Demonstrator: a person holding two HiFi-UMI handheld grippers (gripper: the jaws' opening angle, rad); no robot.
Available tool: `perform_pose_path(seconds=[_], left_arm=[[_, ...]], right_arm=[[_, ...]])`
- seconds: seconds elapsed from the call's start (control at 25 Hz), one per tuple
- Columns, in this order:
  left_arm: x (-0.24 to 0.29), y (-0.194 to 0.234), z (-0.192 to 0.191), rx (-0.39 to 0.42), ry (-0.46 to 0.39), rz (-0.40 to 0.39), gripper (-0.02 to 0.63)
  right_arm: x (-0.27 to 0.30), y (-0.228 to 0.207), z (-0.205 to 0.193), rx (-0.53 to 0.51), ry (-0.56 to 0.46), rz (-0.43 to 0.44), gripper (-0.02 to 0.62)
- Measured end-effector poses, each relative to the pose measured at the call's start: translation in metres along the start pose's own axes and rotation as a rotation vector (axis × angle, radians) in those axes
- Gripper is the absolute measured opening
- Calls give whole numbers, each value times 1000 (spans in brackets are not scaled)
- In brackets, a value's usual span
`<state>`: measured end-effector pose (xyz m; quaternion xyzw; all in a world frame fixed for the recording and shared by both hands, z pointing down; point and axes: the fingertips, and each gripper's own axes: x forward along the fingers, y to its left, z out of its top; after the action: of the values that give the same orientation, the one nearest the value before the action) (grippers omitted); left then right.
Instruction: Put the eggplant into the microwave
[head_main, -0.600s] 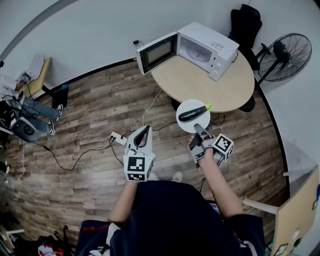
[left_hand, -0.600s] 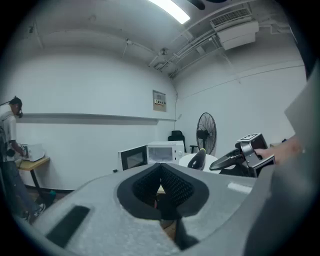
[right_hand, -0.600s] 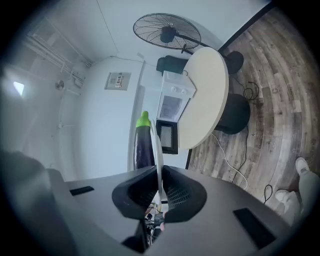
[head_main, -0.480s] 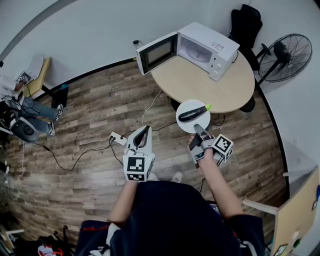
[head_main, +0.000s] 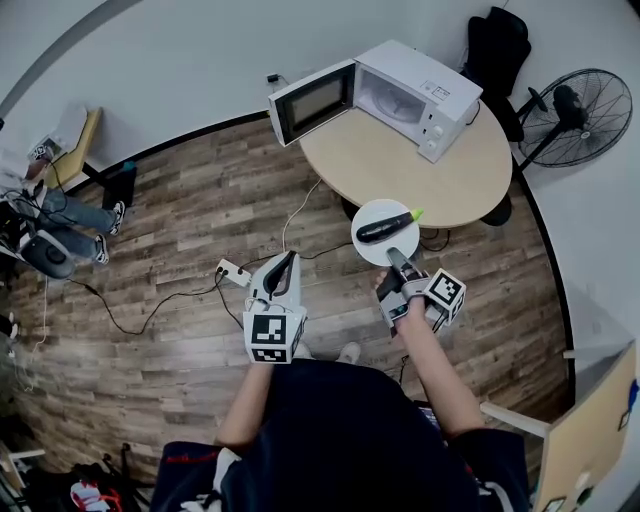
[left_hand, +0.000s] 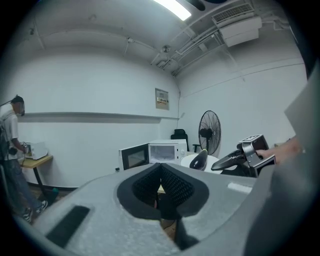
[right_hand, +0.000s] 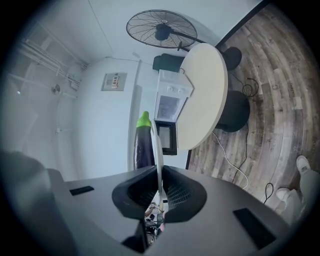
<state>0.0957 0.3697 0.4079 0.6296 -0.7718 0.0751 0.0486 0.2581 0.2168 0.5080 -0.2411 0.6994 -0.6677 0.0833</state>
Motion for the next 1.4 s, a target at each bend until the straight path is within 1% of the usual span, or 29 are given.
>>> perform_pose_path(seconds=[0.2, 0.36, 0.6, 0.84, 1.0, 1.4], left_arm=[[9, -15, -1, 4, -5, 16, 17], [15, -27, -5, 5, 6, 20, 17], [21, -27, -7, 6, 20, 24, 17], [46, -15, -12, -9, 35, 19, 17], [71, -2, -12, -3, 30, 3, 17], [151, 55, 5, -1, 32, -33, 17]], right_arm=[[0, -7, 15, 5, 18, 10, 26], [1, -9, 27, 9, 27, 14, 26], [7, -10, 33, 15, 35, 14, 26], [32, -14, 39, 14, 48, -8, 26], [55, -14, 47, 28, 41, -13, 26], [145, 7, 71, 41, 18, -17, 26]])
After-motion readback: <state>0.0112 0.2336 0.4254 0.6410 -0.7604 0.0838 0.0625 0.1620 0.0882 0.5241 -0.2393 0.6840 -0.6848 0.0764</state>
